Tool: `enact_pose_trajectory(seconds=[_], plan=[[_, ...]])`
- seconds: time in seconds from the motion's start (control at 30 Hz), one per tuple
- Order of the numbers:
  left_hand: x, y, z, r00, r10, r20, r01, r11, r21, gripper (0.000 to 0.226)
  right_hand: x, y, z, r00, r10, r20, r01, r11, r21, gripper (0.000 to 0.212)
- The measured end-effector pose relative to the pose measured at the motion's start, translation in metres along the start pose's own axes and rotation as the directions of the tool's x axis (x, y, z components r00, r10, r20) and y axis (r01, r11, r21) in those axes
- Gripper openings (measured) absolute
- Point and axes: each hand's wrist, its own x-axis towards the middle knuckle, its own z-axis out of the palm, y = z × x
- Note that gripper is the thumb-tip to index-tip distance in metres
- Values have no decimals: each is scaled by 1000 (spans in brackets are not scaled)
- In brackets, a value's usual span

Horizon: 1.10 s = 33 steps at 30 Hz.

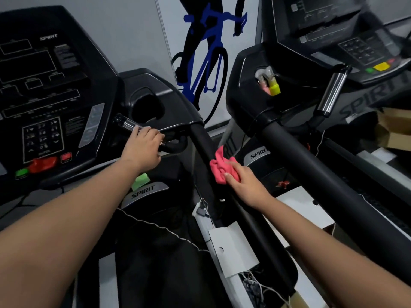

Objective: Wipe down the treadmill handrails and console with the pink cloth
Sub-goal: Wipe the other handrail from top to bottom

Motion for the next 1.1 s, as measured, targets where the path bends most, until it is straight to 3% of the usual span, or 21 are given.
enact_pose_trajectory(seconds=[0.17,0.27,0.33,0.53,0.7,0.83,1.1], plan=[[19,-2,-6,994,3,106,-12,996,83,60,-48,-36,-6,999,-22,49,42,889,-455,47],[26,1,-13,996,30,86,-42,988,146,53,-73,-36,19,995,-86,42,90,685,-723,64],[28,0,-17,996,57,75,-68,987,147,53,-72,-32,35,997,-78,-16,33,579,-815,79],[30,-2,-11,997,65,37,-70,986,151,59,-14,-56,44,997,-46,-56,-18,591,-806,75],[40,-2,-7,974,213,75,-226,918,325,40,36,-76,48,1000,1,-28,-23,609,-793,69],[55,-10,-8,932,328,156,-359,898,256,31,74,-83,51,996,3,-85,-67,652,-755,63],[58,-11,-5,924,369,102,-382,902,201,43,132,-96,48,981,115,-156,-185,796,-576,77]])
